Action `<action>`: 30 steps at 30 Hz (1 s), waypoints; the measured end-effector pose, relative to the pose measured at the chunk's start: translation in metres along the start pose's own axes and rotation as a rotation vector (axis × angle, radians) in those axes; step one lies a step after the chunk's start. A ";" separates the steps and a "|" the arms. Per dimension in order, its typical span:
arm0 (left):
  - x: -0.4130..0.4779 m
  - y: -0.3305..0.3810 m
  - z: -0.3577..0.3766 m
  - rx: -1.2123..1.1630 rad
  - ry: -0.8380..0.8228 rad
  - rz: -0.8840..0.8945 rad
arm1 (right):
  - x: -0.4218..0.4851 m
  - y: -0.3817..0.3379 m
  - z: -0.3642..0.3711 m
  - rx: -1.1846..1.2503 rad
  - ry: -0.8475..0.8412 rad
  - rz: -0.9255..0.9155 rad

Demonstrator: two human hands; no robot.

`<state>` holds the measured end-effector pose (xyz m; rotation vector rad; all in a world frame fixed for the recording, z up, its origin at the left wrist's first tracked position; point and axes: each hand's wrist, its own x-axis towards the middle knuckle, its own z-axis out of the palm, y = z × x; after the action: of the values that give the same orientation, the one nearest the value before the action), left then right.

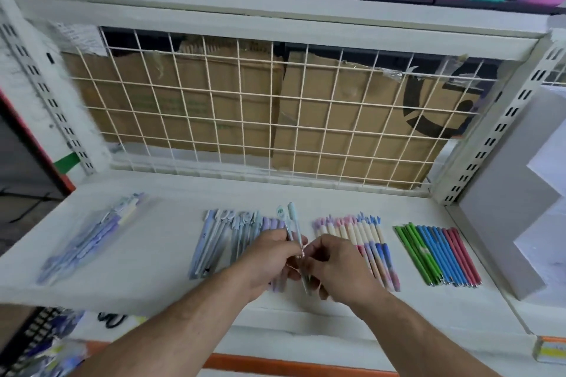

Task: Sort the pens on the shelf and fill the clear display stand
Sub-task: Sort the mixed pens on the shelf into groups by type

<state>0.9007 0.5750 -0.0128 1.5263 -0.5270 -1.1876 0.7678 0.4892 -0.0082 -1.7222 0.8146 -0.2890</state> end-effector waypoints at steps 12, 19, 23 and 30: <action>-0.018 -0.011 -0.105 0.326 0.148 0.202 | 0.023 -0.030 0.096 -0.044 0.101 0.060; -0.018 -0.026 -0.145 1.132 0.353 0.392 | 0.041 -0.028 0.112 -0.317 0.317 0.116; -0.015 -0.031 -0.145 1.127 0.255 0.385 | 0.048 -0.025 0.119 -0.448 0.322 0.127; -0.011 -0.032 -0.145 1.122 0.163 0.396 | 0.051 -0.035 0.127 -0.501 0.283 0.135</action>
<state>1.0153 0.6629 -0.0492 2.2471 -1.4542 -0.4030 0.8909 0.5554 -0.0268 -2.1047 1.2876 -0.2534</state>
